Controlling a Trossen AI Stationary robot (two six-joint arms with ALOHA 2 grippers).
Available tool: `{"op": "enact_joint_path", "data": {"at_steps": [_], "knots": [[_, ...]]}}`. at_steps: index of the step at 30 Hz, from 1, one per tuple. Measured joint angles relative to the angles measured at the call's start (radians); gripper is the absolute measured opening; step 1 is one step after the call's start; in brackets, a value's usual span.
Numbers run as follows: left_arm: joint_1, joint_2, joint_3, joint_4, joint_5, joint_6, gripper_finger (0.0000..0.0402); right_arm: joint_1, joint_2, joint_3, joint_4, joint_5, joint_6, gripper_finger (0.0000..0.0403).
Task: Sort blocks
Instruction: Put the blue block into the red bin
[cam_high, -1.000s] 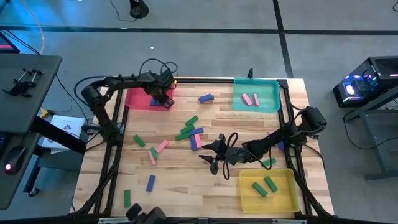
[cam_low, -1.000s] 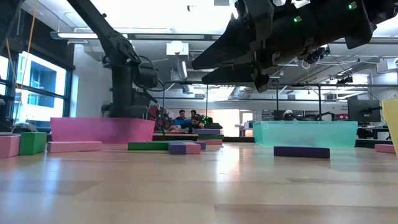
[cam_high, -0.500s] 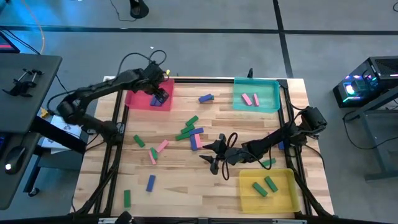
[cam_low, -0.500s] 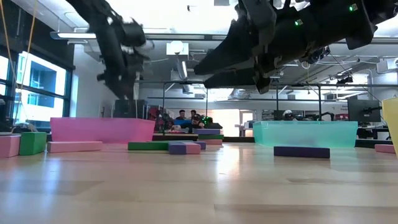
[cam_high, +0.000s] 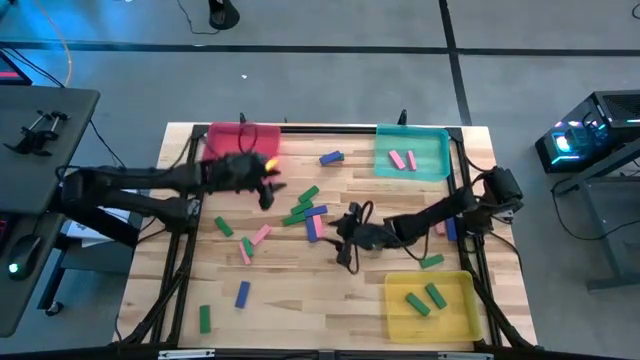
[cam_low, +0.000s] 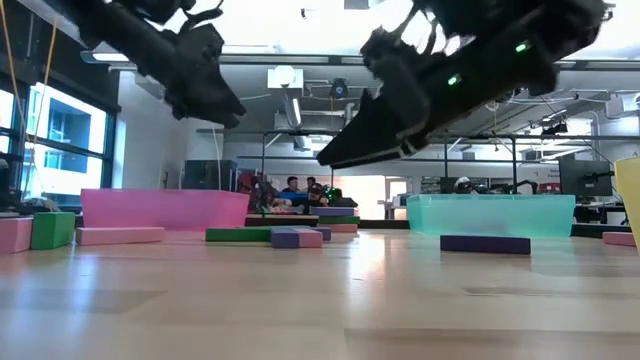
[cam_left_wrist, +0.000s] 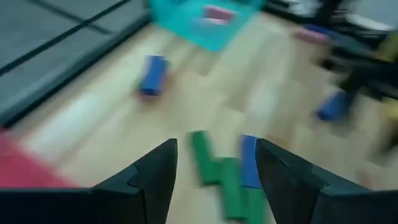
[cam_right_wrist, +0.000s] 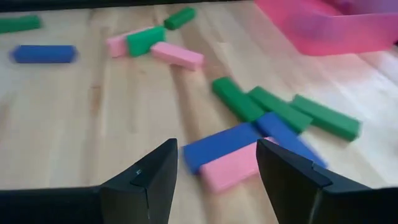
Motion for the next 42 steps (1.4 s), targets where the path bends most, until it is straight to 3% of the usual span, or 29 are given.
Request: {"op": "enact_joint_path", "data": {"at_steps": [6, 13, 15, 18, 21, 28, 34, 42], "knots": [[-0.200, 0.010, -0.140, 0.288, -0.036, -0.049, 0.0202, -0.141, 0.000, 0.000, 0.000, -0.013, -0.037, 0.0204], [-0.370, 0.042, -0.213, 0.460, -0.197, -0.081, 0.0202, -0.313, 0.000, 0.000, -0.009, -0.016, -0.018, 0.0204], [-0.406, 0.051, -0.220, 0.470, -0.254, -0.098, 0.0202, -0.354, 0.000, 0.000, -0.016, -0.069, -0.021, 0.0204], [-0.447, 0.073, -0.220, 0.475, -0.325, -0.116, 0.0202, -0.392, 0.000, 0.028, -0.054, -0.237, -0.045, 0.0204], [-0.475, 0.092, -0.220, 0.488, -0.379, -0.117, 0.0202, -0.391, 0.000, 0.077, -0.102, -0.361, -0.114, 0.0204], [-0.491, 0.122, -0.219, 0.491, -0.421, -0.135, 0.0202, -0.366, 0.000, 0.174, -0.260, -0.381, -0.351, 0.0204], [-0.491, 0.123, -0.219, 0.489, -0.422, -0.142, 0.0202, -0.390, 0.030, 0.164, -0.308, -0.532, -0.422, 0.0204], [-0.491, 0.123, -0.219, 0.491, -0.422, -0.142, 0.0202, -0.388, 0.147, 0.164, -0.270, -0.525, -0.445, 0.0204]]}}
